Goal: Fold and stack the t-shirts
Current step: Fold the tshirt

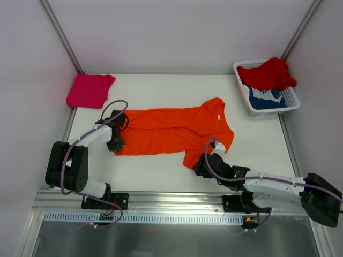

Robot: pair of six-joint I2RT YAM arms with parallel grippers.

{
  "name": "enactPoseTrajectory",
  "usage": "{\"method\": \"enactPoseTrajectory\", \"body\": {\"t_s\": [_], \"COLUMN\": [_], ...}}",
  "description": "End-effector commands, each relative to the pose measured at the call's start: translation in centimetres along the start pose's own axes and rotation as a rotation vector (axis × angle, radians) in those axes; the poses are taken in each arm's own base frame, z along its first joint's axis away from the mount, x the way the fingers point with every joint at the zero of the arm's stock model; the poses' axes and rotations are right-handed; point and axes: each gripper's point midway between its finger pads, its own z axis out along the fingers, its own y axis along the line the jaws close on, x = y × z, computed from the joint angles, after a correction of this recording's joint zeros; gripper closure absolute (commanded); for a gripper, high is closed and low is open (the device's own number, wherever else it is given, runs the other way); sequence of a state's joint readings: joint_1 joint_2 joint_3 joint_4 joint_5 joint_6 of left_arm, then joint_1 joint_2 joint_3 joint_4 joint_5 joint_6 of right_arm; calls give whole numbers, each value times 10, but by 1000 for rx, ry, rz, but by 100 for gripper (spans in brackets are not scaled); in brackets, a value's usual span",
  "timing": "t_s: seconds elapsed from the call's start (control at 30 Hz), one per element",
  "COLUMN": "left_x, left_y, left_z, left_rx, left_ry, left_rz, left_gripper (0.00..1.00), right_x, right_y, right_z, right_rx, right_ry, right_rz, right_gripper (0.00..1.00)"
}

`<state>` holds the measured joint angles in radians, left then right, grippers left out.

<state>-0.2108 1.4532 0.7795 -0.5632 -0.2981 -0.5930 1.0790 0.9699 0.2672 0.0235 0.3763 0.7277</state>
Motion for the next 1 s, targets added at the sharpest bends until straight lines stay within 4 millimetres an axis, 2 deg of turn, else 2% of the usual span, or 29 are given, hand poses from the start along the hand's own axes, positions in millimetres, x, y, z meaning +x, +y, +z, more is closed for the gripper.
{"method": "enactPoseTrajectory", "body": {"t_s": [0.0,0.2,0.53,0.77,0.83,0.87,0.97], "left_x": [-4,-3,-4,-4,-3,-3,-3], "left_y": [-1,-2,-2,-3,-3,-3,-3], "left_z": [-6,-6,-7,-7,-7,-8,-7], "left_rx": [-13,-12,-14,-12,-13,-12,-11], "left_ry": [-12,-8,-11,-13,-10,-13,-11], "left_rz": [-9,-4,2,8,8,8,11], "left_gripper": [100,100,100,100,100,100,100], "right_x": [-11,-12,-14,-14,-15,-16,-17], "right_y": [22,27,21,28,30,30,31], "right_z": [0,1,-5,-2,-2,-2,-1], "right_rx": [-47,-52,-34,-48,-53,-54,-51], "right_ry": [-20,-16,-44,-37,-40,-43,-48], "right_rz": [-15,-23,-37,-47,-48,-50,-59], "right_gripper": [57,59,59,59,63,72,72]}}
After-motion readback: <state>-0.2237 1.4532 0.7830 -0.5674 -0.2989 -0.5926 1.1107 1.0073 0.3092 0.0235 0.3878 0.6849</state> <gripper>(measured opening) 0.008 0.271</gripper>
